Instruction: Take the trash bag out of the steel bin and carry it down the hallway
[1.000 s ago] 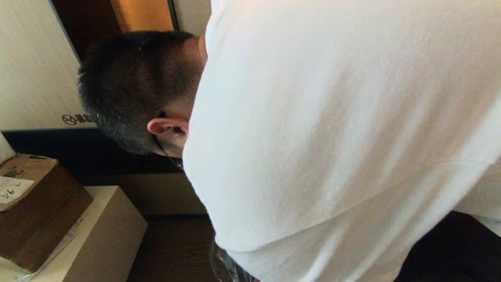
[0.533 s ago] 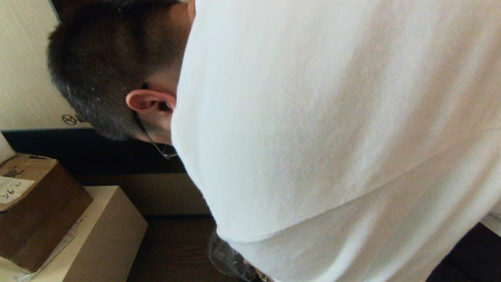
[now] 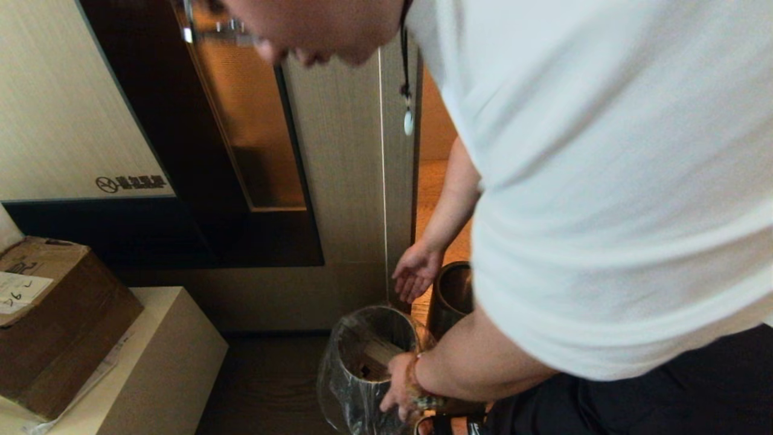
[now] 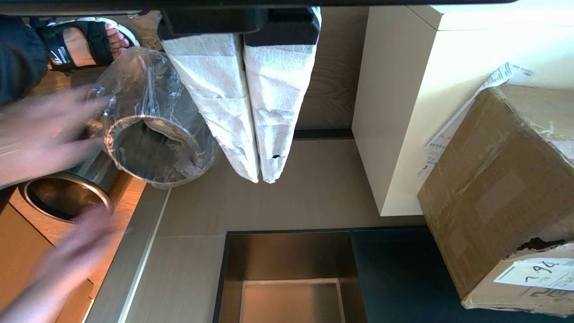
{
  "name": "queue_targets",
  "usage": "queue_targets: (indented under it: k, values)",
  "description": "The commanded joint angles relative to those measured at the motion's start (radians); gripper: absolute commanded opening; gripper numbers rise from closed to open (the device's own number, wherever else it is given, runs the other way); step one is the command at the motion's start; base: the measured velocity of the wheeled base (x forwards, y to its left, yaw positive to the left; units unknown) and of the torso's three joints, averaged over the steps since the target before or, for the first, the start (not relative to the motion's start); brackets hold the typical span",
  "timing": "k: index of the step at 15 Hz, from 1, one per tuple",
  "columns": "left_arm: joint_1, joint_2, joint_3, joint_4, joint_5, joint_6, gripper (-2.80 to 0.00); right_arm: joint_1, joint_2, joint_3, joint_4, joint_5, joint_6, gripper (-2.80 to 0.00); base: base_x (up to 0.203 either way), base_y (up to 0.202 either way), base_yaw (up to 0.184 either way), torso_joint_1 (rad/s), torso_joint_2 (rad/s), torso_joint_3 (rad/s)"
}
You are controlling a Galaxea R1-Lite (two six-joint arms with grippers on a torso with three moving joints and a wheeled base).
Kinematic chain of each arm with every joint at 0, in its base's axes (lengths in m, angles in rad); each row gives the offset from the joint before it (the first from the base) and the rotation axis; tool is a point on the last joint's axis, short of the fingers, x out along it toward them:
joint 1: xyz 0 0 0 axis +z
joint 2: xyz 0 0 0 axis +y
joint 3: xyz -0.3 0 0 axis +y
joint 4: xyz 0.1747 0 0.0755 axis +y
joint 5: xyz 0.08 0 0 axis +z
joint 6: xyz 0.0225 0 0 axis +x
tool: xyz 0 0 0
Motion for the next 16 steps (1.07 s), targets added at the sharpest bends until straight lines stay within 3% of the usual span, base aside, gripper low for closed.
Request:
queue_targets:
  k: [1,16]
  values:
    - [0.0,0.0,0.012,-0.001,0.001,0.0,-2.8,0.0,0.001,0.0,-0.001,0.0,0.0,-2.8,0.0,0.0,0.0,0.0,0.0,0.0]
    - [0.0,0.0,0.011,-0.001,0.001,0.0,-2.8,0.0,0.001,0.0,-0.001,0.0,0.0,-2.8,0.0,0.0,0.0,0.0,0.0,0.0]
